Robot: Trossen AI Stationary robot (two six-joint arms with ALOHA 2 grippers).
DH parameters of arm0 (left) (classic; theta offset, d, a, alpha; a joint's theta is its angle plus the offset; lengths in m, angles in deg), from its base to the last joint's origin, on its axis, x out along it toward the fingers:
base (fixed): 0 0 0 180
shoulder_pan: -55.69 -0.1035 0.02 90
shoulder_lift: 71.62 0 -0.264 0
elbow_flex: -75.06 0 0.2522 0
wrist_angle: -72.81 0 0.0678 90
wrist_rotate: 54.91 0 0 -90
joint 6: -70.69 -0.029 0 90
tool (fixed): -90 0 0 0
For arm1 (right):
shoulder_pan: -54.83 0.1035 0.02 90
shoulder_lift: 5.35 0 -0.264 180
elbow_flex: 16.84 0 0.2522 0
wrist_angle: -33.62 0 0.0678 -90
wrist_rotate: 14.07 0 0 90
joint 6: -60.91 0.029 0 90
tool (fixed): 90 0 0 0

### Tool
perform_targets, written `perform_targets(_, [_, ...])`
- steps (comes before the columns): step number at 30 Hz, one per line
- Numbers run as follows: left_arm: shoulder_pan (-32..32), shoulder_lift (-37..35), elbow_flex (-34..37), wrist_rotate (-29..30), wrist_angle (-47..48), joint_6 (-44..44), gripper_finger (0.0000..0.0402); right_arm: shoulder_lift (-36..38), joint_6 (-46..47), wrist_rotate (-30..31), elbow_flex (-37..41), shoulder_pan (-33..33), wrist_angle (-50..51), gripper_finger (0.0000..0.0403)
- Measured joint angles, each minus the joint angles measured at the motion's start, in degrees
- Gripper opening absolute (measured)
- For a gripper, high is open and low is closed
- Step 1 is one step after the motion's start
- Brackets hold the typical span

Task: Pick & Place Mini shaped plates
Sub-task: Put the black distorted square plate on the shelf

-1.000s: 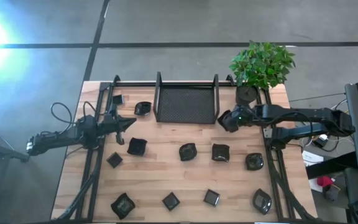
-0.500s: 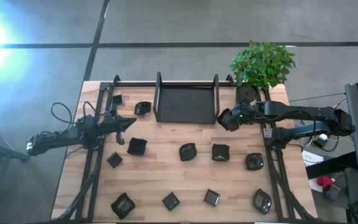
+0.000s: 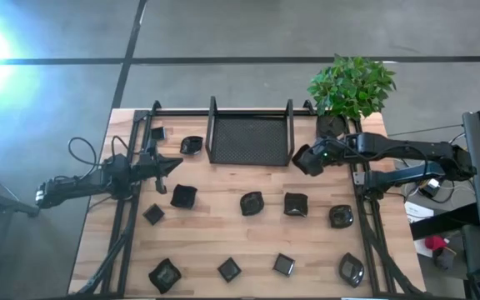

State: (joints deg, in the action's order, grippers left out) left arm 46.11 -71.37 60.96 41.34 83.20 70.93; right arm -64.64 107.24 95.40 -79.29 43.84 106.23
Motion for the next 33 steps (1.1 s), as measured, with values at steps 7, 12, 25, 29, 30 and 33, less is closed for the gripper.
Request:
perform_targets(7, [-0.04,0.0,0.0,0.0,-0.01,-0.01,0.0,0.0,-0.02,0.09,-2.44,0.0,6.04,0.0008])
perform_targets(12, [-0.04,0.0,0.0,0.01,-0.01,-0.01,0.0,0.04,-2.49,0.02,-6.45,0.0,7.51,0.0008])
perform_targets(25, [-0.02,0.0,0.0,0.01,-0.01,-0.01,0.0,-0.05,-10.76,0.1,-14.48,0.0,3.46,0.0008])
perform_targets(29, [-0.02,0.0,0.0,0.01,0.01,0.01,0.0,-1.12,-13.26,0.02,-13.52,-0.04,-1.94,0.0008])
perform_targets(30, [-0.02,0.0,0.0,-0.01,-0.01,-0.01,0.0,-1.65,-14.24,-0.09,-13.44,-0.04,-2.76,0.0008])
perform_targets(33, [-0.01,0.0,0.0,0.01,-0.01,0.01,0.0,-3.18,-15.8,-0.11,-13.82,-0.15,-5.33,0.0008])
